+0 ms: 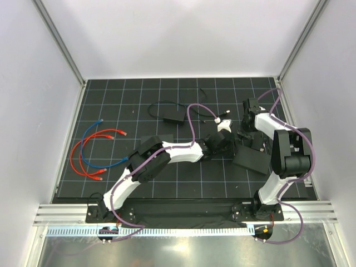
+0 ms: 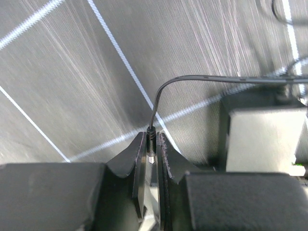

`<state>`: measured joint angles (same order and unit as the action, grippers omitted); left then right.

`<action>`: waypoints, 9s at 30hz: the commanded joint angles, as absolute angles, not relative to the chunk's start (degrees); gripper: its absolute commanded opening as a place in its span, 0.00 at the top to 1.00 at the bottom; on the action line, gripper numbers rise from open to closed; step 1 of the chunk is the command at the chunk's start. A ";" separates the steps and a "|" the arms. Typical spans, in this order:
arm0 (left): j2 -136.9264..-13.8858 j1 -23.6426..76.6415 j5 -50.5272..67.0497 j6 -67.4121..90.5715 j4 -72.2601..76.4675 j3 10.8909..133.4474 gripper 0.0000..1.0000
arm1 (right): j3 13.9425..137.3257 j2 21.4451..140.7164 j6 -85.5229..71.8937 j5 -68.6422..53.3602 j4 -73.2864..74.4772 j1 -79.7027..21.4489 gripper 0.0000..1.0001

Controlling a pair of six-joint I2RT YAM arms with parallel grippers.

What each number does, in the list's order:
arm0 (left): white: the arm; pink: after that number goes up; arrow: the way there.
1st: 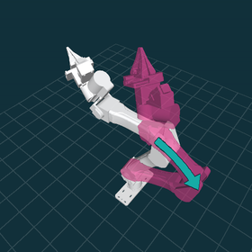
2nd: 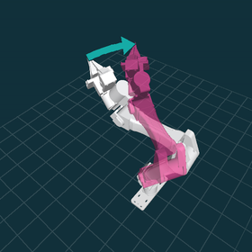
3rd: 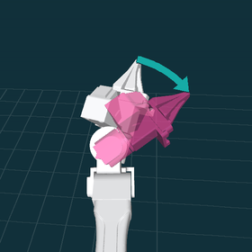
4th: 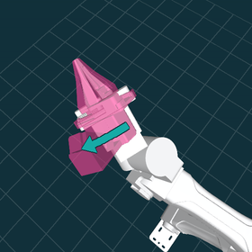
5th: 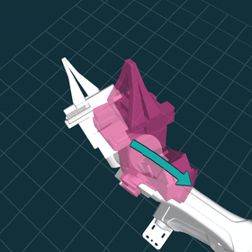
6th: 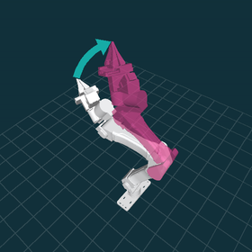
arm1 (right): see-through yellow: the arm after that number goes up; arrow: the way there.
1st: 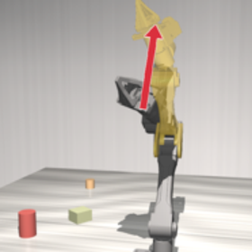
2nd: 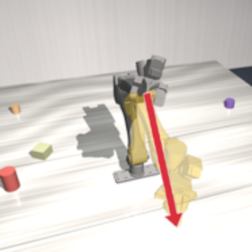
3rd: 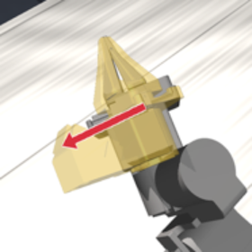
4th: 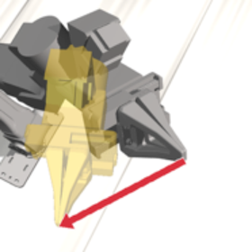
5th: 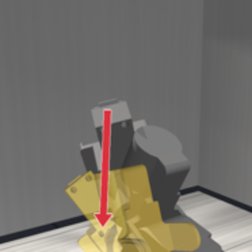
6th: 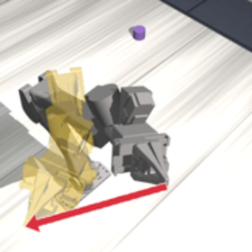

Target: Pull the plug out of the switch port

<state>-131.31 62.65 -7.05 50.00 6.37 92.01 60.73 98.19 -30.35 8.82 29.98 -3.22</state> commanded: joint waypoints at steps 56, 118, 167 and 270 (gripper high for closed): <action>-113.99 54.67 10.02 41.22 18.11 72.25 0.50 | 60.21 84.37 -25.75 11.08 39.74 9.41 0.87; -116.81 52.21 15.20 46.32 22.94 71.46 0.51 | 97.97 114.07 -19.69 16.08 43.76 0.79 0.99; -124.10 57.39 12.66 45.09 17.67 79.80 0.51 | 52.68 77.01 -30.94 4.06 37.36 23.71 0.17; -126.82 56.25 2.52 44.40 11.52 82.78 0.51 | 39.03 73.66 -27.77 -23.46 29.62 12.83 0.32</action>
